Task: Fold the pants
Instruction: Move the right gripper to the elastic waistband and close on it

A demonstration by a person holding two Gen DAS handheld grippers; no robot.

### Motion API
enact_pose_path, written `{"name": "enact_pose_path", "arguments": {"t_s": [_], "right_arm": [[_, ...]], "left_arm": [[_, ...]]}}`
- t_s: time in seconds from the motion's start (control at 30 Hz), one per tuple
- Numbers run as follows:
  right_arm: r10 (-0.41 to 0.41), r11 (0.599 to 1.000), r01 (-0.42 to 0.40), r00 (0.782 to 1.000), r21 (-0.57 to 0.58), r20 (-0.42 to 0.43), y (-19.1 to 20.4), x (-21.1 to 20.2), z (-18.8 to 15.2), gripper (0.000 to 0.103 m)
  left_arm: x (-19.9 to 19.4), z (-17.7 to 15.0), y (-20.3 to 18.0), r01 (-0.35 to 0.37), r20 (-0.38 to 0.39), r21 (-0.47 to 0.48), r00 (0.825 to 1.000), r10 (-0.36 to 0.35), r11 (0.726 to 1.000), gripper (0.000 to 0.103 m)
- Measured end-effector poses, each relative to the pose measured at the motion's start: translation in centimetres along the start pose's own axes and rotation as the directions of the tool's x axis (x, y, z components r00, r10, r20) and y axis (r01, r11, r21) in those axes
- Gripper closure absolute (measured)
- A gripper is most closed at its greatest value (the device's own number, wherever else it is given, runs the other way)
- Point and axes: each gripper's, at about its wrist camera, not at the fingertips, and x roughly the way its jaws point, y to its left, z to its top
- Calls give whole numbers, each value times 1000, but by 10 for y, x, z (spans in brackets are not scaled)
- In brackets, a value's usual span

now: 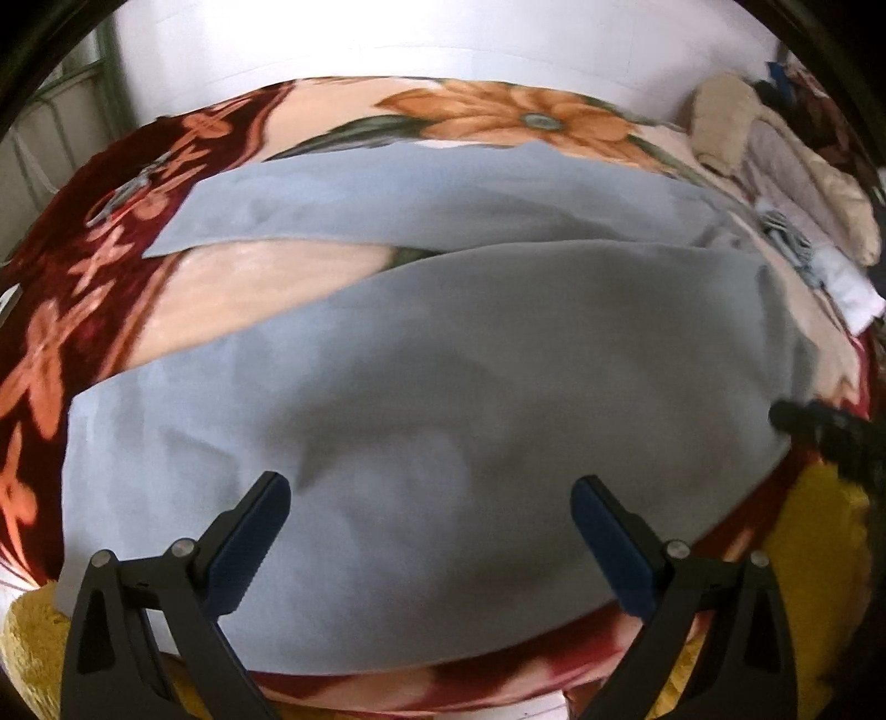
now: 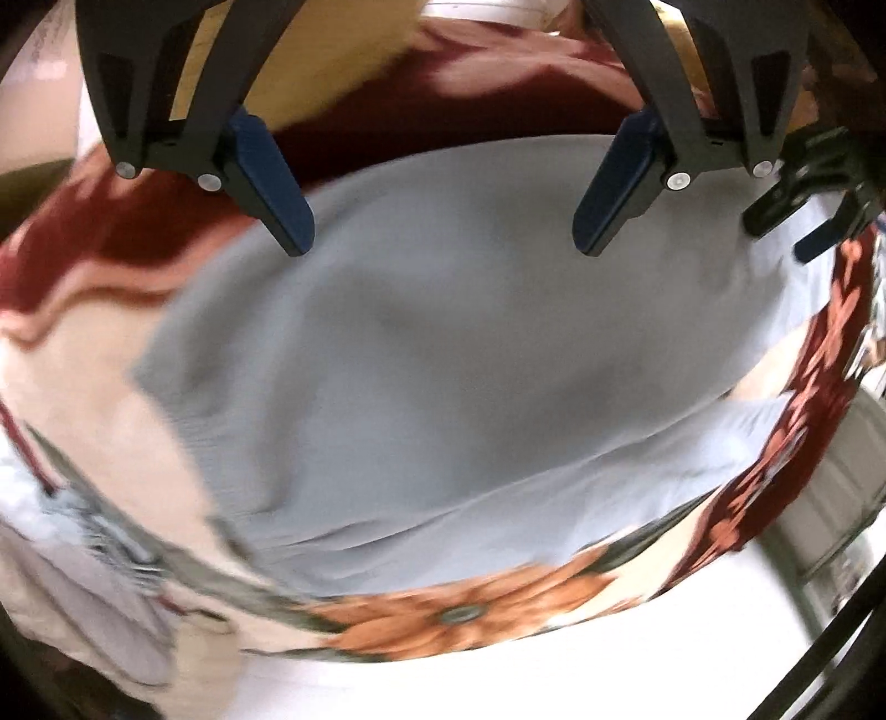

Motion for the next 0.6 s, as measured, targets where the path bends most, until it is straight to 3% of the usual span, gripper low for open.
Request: {"name": "enact_pose_path", "arguments": {"t_s": [0.2,0.3,0.47,0.6], "right_arm": [[-92,989,93,996,111,-14,-73,-2,7,7],[-74,981,77,997,180,-22,-101,5,12,7],[-21,969,29,999,247,-34,-125,21,19,12],[15,967,0,998,253,-56,-129,34,22,23]], "left_arm": [[-2,-3,-27,97,-35,41,995,-96,994,0],[2,-10,-38,127,-72,64,990,-123,990,0],[8,-20,-57,116,-99,141,990,-102,983,0],[12,-27,-65,101,-109,188,991,-82,977,0]]}}
